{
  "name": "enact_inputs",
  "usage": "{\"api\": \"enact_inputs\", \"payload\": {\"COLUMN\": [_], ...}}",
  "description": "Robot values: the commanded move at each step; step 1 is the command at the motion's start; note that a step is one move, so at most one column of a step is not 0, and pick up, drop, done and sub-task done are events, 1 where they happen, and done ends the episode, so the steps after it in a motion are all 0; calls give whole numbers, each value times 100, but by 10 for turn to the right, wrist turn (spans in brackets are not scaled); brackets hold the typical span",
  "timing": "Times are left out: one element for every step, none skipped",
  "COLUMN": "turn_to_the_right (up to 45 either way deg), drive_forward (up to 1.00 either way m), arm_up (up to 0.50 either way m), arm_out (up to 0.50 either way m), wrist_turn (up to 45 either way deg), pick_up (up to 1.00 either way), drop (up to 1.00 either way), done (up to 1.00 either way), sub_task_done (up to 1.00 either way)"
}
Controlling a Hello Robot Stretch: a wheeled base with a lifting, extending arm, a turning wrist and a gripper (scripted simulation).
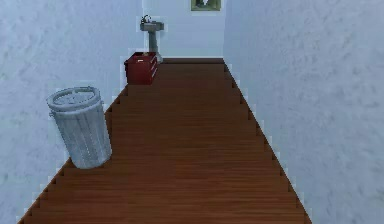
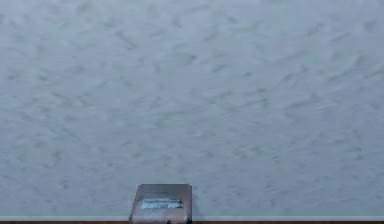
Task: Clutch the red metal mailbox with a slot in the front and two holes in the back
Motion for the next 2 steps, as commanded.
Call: {"api": "enact_inputs", "payload": {"turn_to_the_right": [0, 0], "drive_forward": [0, 0], "arm_up": [10, 0], "arm_out": [0, 0], "wrist_turn": [0, 0], "pick_up": [0, 0], "drop": [0, 0], "done": [0, 100], "sub_task_done": [0, 0]}}
